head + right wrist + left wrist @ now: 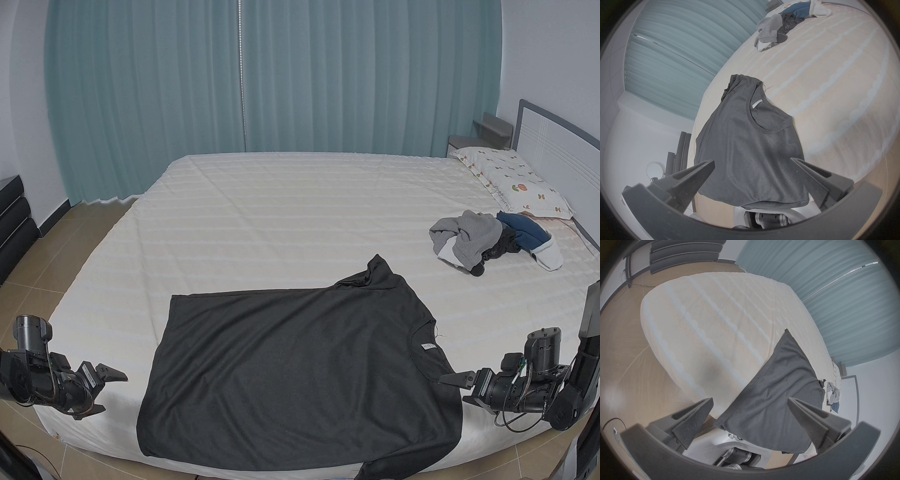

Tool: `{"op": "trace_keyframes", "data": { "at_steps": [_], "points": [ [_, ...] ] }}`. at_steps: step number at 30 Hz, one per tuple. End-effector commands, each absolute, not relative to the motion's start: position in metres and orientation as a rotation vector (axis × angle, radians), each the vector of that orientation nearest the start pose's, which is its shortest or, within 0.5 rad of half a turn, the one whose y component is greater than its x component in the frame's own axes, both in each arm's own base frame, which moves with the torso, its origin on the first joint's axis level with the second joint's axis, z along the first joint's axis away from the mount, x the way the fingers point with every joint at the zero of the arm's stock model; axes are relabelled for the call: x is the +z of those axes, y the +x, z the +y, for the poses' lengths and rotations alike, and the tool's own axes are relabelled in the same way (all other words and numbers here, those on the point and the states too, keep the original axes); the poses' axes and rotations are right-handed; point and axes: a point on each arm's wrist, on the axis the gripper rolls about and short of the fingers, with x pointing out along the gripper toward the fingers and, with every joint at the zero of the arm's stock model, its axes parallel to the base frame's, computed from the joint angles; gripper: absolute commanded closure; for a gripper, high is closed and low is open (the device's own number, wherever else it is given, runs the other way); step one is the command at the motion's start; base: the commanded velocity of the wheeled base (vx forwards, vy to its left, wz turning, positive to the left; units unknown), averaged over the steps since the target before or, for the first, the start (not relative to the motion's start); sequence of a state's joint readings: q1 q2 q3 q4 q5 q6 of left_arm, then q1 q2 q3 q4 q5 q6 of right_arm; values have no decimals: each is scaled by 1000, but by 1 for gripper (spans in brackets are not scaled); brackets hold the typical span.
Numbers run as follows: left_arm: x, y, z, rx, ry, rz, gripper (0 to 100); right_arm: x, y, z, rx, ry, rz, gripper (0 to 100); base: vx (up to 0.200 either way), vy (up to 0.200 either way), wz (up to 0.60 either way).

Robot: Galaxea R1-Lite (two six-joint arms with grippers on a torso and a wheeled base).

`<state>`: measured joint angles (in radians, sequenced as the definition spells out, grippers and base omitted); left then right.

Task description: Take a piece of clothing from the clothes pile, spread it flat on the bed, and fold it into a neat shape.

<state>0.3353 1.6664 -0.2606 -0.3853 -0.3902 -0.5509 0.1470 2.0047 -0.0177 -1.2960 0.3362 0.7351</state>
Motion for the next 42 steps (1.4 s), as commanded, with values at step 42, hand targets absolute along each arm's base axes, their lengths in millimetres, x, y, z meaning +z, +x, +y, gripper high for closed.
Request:
{"op": "trace_keyframes", "data": {
  "at_steps": [42],
  "points": [
    [51,176,52,206,-872,972,0,15,195,38,186,754,862,0,-14,71,0]
  ]
}}
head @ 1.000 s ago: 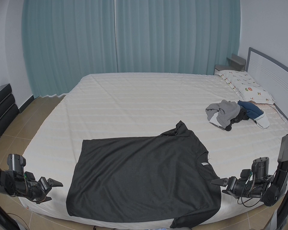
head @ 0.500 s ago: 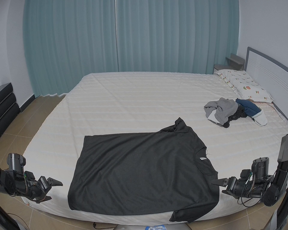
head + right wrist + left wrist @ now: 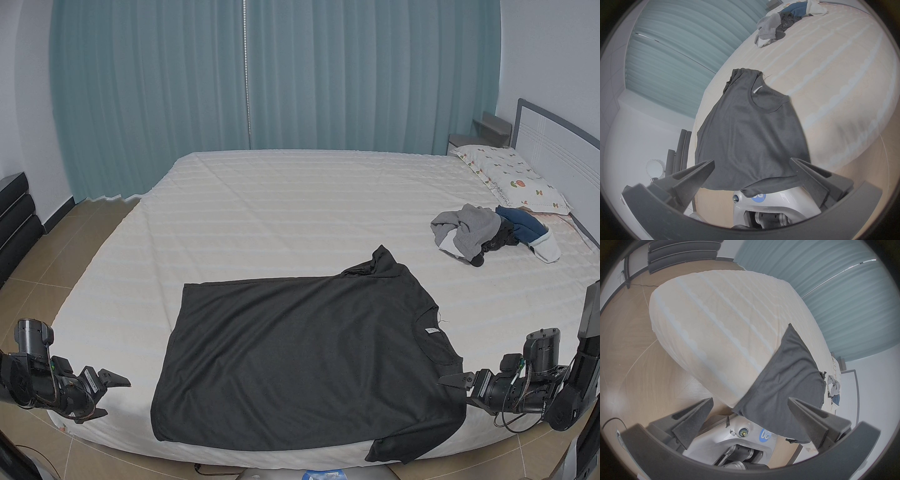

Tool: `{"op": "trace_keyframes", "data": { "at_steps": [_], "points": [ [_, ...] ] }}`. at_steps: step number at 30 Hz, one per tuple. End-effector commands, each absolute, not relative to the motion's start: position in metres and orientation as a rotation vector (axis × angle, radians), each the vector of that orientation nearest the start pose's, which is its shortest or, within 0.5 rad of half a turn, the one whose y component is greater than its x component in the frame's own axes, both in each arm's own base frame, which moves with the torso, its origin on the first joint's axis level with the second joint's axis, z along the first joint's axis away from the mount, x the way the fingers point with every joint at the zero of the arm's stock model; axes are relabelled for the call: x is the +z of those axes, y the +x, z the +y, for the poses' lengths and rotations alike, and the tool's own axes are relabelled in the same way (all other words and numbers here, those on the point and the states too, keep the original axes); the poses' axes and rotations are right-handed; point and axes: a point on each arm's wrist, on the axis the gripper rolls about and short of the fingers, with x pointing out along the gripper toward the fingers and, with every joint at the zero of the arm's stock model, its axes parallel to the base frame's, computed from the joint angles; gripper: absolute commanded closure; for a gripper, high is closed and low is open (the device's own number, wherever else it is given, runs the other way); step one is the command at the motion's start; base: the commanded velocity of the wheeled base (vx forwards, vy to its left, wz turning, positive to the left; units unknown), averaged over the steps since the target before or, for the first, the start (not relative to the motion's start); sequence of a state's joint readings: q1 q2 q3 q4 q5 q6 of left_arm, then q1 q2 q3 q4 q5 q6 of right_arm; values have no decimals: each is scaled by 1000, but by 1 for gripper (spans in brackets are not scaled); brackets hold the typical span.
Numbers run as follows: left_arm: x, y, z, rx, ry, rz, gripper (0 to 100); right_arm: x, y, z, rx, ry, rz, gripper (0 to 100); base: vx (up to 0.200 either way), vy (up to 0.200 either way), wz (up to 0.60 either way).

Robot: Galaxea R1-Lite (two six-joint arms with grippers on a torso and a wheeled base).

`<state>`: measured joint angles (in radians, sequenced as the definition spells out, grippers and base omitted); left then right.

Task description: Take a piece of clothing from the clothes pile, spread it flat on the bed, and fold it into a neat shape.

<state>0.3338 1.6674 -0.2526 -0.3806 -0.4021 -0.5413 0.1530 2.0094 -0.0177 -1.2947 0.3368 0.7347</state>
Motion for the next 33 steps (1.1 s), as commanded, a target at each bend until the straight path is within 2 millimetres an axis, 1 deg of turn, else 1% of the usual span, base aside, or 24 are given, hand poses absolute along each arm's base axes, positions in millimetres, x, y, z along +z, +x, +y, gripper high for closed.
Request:
{"op": "trace_keyframes", "data": {
  "at_steps": [1,4,8,13,16,17,20,21,23,24,25,27,28,29,30,33],
  "points": [
    [52,176,52,205,-871,969,0,15,195,38,186,754,862,0,0,0,0],
    [52,175,51,203,-869,967,0,15,195,38,187,754,859,0,0,0,0],
    [53,178,50,201,-876,966,0,16,195,39,191,751,859,0,200,0,0],
    [65,195,46,190,-927,921,0,16,194,40,197,750,862,0,200,0,0],
    [71,206,40,175,-944,906,0,16,194,40,196,751,862,0,0,0,0],
    [71,206,40,175,-944,906,0,16,194,40,196,751,862,0,0,0,0],
    [77,221,28,111,-924,901,0,15,194,40,194,751,867,0,0,0,0],
    [77,221,28,111,-924,901,0,15,194,40,194,751,867,0,0,0,0],
    [82,239,18,75,-934,897,0,15,195,40,193,755,866,0,0,0,0],
    [82,239,18,75,-934,897,0,15,195,40,193,755,866,0,0,0,0],
    [83,256,13,57,-949,895,0,15,195,40,192,758,865,0,0,0,0],
    [83,274,9,48,-960,893,0,15,194,41,193,759,866,0,0,0,0],
    [81,284,6,42,-962,897,0,15,195,40,192,760,865,0,0,0,0],
    [80,286,5,40,-962,899,0,15,195,40,192,760,865,0,0,0,0],
    [75,299,1,31,-958,910,0,15,194,41,191,760,869,0,0,0,0],
    [66,324,-4,29,-960,912,0,15,194,41,191,760,869,0,0,0,0]
  ]
}}
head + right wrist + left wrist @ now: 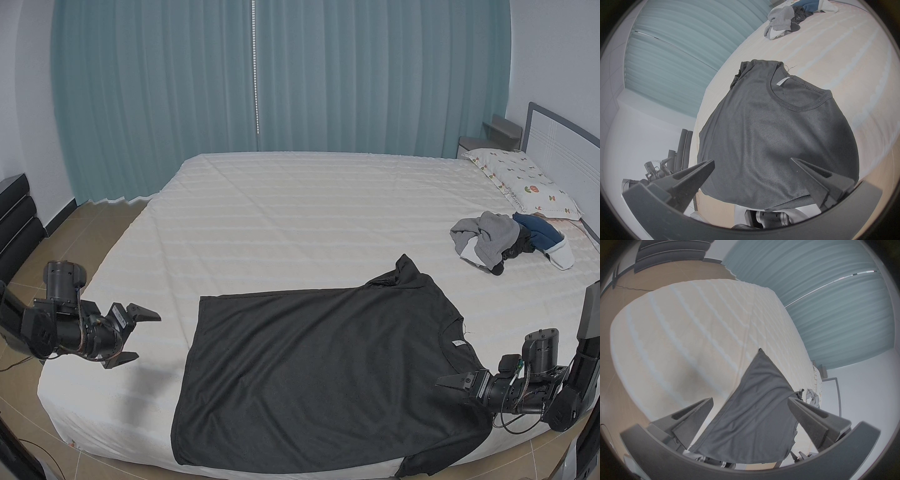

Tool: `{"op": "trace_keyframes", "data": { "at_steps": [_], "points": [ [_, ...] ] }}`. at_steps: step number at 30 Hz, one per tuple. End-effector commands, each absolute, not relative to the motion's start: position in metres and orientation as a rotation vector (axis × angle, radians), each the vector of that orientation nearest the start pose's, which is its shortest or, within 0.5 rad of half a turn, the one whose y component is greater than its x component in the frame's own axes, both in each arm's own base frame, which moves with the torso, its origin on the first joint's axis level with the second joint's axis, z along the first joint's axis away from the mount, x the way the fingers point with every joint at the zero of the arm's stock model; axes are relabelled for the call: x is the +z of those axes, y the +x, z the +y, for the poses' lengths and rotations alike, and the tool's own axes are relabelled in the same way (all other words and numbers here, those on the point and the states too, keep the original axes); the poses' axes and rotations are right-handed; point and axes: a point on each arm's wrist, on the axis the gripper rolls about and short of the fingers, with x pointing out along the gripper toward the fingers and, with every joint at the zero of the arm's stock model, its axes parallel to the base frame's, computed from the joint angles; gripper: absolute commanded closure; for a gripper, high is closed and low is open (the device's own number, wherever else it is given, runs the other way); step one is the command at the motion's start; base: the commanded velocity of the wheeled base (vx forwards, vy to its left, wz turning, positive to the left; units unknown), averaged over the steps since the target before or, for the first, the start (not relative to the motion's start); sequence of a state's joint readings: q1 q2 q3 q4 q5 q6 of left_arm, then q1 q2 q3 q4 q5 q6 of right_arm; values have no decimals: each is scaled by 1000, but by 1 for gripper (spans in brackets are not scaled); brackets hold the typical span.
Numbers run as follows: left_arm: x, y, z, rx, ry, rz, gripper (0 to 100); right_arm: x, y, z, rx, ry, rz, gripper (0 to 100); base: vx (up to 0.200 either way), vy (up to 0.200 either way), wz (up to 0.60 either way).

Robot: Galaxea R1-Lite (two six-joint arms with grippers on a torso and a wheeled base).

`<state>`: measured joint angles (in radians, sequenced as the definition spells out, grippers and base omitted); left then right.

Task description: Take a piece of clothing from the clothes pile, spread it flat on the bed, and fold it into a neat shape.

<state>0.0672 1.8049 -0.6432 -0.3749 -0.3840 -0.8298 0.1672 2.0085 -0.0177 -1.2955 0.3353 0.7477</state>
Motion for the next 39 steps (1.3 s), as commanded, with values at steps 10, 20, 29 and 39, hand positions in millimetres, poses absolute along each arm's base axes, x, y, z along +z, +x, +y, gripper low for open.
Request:
{"op": "trace_keyframes", "data": {
  "at_steps": [10,20,29,39],
  "points": [
    [36,400,-38,64,-888,850,0,15,196,40,189,760,864,0,0,0,0],
    [9,458,-52,124,-852,740,0,12,195,40,185,752,875,0,0,0,0],
    [3,467,-52,135,-847,714,0,9,196,40,181,748,890,0,0,0,0],
    [-2,471,-56,133,-842,715,100,12,198,41,194,757,855,0,0,0,0]
  ]
}}
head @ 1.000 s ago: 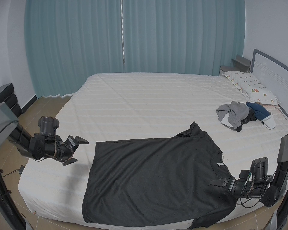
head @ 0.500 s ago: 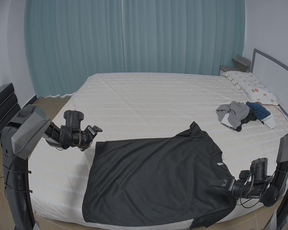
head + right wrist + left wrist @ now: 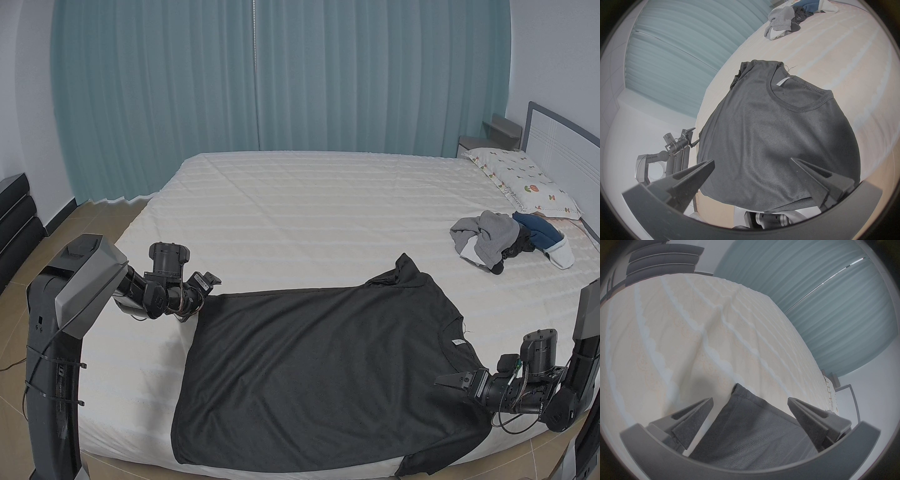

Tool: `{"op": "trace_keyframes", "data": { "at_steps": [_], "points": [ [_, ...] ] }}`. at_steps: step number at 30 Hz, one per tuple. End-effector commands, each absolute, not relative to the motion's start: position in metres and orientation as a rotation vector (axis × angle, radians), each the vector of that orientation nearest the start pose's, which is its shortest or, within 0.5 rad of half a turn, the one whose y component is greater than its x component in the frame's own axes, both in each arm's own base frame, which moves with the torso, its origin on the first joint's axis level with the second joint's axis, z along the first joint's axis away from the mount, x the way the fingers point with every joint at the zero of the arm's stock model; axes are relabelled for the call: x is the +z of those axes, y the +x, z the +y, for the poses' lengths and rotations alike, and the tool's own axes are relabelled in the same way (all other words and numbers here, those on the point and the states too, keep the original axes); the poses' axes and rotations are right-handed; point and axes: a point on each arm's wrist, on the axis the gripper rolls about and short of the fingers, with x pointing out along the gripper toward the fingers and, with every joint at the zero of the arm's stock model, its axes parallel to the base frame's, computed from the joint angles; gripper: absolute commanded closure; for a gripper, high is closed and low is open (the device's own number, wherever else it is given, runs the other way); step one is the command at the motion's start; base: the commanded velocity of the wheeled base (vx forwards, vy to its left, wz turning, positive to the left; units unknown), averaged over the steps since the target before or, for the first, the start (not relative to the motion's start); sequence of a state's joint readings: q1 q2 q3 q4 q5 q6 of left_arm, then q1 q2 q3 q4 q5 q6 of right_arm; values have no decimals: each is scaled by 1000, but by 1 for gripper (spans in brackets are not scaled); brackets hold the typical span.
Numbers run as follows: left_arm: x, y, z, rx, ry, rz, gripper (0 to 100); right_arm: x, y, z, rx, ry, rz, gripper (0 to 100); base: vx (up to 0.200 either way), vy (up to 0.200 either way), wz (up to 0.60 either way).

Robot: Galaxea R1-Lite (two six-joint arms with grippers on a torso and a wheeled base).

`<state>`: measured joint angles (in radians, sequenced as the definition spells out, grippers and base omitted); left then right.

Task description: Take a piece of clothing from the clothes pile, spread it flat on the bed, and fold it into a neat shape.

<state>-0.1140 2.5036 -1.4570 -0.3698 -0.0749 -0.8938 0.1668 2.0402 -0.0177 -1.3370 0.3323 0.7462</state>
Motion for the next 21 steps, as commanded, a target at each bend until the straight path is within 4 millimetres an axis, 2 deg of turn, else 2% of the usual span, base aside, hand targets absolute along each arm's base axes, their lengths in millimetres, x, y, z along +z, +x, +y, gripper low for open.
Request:
{"op": "trace_keyframes", "data": {
  "at_steps": [1,6,11,15,21],
  "points": [
    [-3,471,-58,132,-838,720,100,12,198,41,193,757,856,0,0,0,0],
    [-8,472,-58,136,-836,718,100,12,198,41,192,759,855,0,0,0,0],
    [-6,484,-54,184,-827,648,100,12,199,40,192,760,852,0,0,0,0],
    [7,500,-44,203,-836,565,100,12,199,39,190,761,848,0,0,0,0],
    [18,511,-41,209,-832,528,100,12,200,40,192,760,847,0,0,0,0]
  ]
}}
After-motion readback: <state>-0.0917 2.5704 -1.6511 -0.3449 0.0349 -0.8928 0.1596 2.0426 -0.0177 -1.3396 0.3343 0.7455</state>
